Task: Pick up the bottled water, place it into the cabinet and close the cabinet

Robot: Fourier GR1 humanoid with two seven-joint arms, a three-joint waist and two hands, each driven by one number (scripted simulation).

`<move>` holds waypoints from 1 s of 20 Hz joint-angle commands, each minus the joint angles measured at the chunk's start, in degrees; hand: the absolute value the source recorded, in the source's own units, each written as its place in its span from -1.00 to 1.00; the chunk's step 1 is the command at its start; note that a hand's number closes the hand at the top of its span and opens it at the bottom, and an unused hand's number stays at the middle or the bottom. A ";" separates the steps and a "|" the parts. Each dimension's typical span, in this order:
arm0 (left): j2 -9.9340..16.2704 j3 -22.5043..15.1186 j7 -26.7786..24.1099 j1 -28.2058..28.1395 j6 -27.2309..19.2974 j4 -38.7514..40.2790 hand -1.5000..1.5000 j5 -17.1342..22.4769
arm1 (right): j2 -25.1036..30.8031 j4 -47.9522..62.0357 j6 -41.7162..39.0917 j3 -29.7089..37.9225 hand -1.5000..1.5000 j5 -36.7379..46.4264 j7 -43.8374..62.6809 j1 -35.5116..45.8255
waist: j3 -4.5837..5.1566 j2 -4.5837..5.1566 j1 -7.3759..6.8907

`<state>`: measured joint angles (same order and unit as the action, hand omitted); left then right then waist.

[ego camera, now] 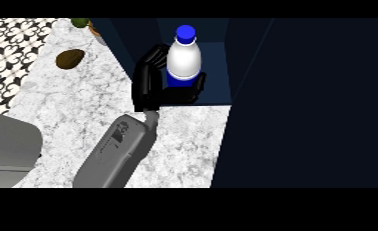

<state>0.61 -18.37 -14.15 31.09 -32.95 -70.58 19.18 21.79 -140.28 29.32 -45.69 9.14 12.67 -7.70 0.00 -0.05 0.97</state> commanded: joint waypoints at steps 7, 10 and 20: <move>-0.55 4.65 2.51 15.24 -1.78 18.34 1.00 -3.77 | -2.06 -4.34 1.19 -4.27 -1.00 5.55 4.17 0.44 | 0.05 0.11 0.40; -0.54 4.58 -0.39 16.46 -3.94 22.89 1.00 -2.65 | 0.38 -6.43 -0.99 2.53 -1.00 -0.18 4.92 1.76 | 0.03 0.30 0.46; 0.44 8.92 -5.64 24.00 -4.31 40.41 1.00 -6.91 | 0.86 -4.88 -0.10 -0.66 -1.00 0.41 2.62 0.06 | 0.02 0.40 0.83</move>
<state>0.59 -9.69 -18.16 53.92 -36.34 -36.44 14.64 22.24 -140.88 29.75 -45.77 8.16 13.51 -6.91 0.05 0.15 2.05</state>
